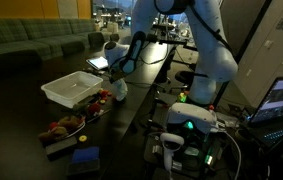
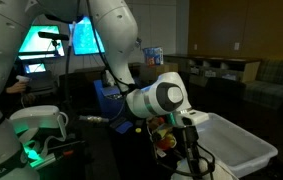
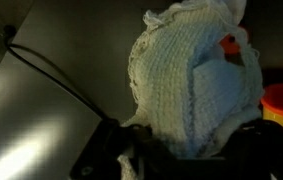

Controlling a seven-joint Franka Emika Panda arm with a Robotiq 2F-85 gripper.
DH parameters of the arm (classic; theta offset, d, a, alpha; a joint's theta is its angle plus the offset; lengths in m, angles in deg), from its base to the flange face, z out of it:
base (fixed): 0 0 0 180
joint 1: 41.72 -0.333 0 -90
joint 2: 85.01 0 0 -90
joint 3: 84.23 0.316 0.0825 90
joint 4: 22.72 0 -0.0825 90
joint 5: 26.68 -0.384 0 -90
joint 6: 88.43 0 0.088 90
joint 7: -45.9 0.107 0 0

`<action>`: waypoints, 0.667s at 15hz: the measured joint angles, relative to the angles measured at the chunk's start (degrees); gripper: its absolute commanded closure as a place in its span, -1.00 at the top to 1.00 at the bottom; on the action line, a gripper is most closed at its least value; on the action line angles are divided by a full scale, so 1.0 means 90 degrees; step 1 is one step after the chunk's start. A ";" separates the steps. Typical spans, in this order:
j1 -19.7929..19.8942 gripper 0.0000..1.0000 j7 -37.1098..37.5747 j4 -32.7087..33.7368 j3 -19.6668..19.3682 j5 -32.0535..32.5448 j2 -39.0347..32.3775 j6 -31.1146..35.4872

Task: Pick up the towel, sweep the objects on the table to the left and put the towel in the container.

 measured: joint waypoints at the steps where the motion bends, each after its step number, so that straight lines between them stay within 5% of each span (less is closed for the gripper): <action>1: 0.0010 -0.92 0.0055 0.0214 0.0017 -0.0034 -0.0255 0.0000; 10: 0.0210 -0.92 0.0047 0.1718 0.0046 -0.0743 -0.1977 0.0088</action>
